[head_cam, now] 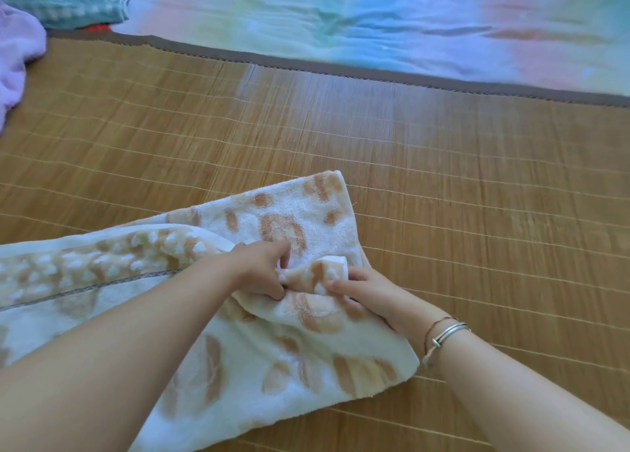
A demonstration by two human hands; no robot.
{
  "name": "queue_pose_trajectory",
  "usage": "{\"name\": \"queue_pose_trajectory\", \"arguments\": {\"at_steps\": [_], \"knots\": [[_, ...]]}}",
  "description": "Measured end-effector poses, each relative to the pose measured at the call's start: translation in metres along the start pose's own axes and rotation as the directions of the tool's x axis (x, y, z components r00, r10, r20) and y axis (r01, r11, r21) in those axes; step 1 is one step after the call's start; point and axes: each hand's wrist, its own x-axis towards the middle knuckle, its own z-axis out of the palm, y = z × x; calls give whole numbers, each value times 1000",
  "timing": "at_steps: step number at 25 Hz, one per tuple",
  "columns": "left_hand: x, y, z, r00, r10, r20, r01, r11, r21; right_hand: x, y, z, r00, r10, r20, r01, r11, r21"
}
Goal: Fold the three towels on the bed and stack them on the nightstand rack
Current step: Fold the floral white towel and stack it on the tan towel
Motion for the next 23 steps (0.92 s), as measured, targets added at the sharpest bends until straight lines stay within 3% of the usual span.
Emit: {"name": "queue_pose_trajectory", "arguments": {"at_steps": [3, 5, 7, 9, 11, 12, 16, 18, 20, 23], "knots": [[2, -8, -7, 1000, 19, 24, -16, 991, -135, 2, -6, -4, 999, 26, 37, -29, 996, 85], [4, -9, -20, 998, 68, 11, -62, 954, -294, 8, -20, -7, 989, -95, -115, 102, 993, 61], [12, -6, -39, 986, 72, -151, -138, 858, -495, 15, -43, -13, 911, -254, -326, 289, 955, 65], [30, -1, -59, 925, -30, -379, -202, 806, -556, 25, -66, -24, 816, -362, -450, 412, 911, 14], [52, 4, -71, 866, -87, -493, -215, 825, -523, 44, -77, -35, 764, -416, -494, 441, 894, -71], [61, 5, -71, 858, -111, -501, -195, 832, -519, 53, -77, -39, 774, -405, -487, 416, 905, -90], [92, 6, -41, 866, -208, -455, -46, 872, -487, 77, -53, -42, 901, -168, -400, 160, 986, -53], [96, 7, -31, 827, -199, -527, -93, 874, -476, 80, -42, -41, 850, -225, -476, 203, 974, -99], [97, 8, -31, 783, -141, -606, -159, 896, -414, 80, -38, -43, 752, -336, -567, 313, 939, -142], [94, 8, -34, 726, -70, -684, 32, 997, -68, 78, -34, -43, 672, -423, -608, 244, 902, -357]]}}
